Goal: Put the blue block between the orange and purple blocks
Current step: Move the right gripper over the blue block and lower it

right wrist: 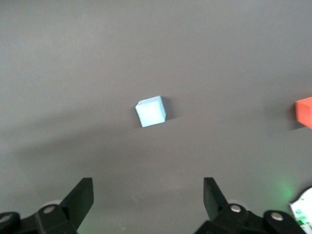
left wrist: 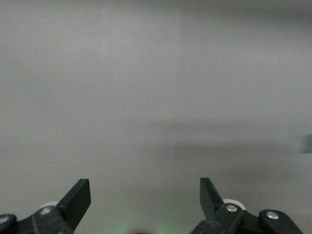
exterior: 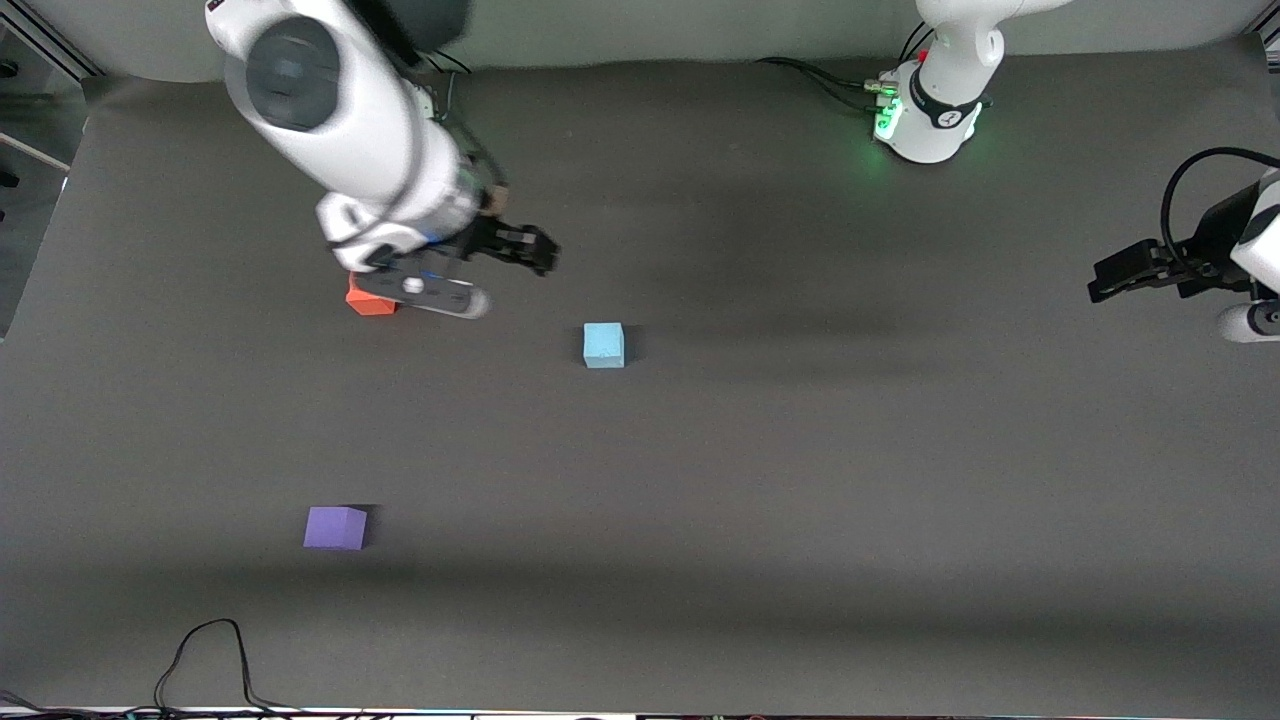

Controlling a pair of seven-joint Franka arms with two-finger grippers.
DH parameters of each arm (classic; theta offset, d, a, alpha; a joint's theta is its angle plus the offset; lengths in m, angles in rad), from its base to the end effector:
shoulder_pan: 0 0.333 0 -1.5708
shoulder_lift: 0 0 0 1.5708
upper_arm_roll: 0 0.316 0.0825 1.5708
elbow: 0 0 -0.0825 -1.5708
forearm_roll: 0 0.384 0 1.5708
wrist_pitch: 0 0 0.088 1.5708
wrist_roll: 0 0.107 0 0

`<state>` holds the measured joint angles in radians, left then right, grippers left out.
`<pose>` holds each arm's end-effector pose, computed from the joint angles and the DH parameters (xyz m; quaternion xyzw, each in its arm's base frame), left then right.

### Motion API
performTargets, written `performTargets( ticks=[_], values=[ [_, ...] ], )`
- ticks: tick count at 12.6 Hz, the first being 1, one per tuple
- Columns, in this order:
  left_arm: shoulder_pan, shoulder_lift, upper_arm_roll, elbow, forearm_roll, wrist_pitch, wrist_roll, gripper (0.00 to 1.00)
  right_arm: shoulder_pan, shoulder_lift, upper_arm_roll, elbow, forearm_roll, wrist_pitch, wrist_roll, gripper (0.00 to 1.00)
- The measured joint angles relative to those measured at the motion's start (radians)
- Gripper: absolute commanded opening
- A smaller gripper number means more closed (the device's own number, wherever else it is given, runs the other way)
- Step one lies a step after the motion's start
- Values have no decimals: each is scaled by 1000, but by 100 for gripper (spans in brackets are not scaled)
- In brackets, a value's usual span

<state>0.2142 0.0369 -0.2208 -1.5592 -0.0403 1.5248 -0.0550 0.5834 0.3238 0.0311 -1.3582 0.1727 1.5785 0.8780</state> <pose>0.5600 -0.0059 0.6061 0.9988 0.0239 -0.0359 0.0231 0.5192 0.3850 0.5320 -0.9851 0.1363 0.0996 0.0320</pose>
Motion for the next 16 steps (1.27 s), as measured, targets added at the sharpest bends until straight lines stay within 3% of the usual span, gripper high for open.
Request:
performTargets(
  ticks=[1,4,6,9,16],
  values=[
    [-9,-11,19,-8,0,3,9,100,26,38,0,-14,0,28,0,100],
    [-188,-36,213,-13,0,3,28,100,99,121,0,-144,-6,198,-10,100],
    [-238,-46,264,-14,0,4,39,100,131,143,0,-256,-21,314,-38,100],
    [-260,-49,279,-11,0,15,51,100,133,197,-12,-326,-39,388,-143,100],
    [-254,-47,237,-8,9,15,51,100,130,336,-30,-331,-47,578,-219,100]
  ],
)
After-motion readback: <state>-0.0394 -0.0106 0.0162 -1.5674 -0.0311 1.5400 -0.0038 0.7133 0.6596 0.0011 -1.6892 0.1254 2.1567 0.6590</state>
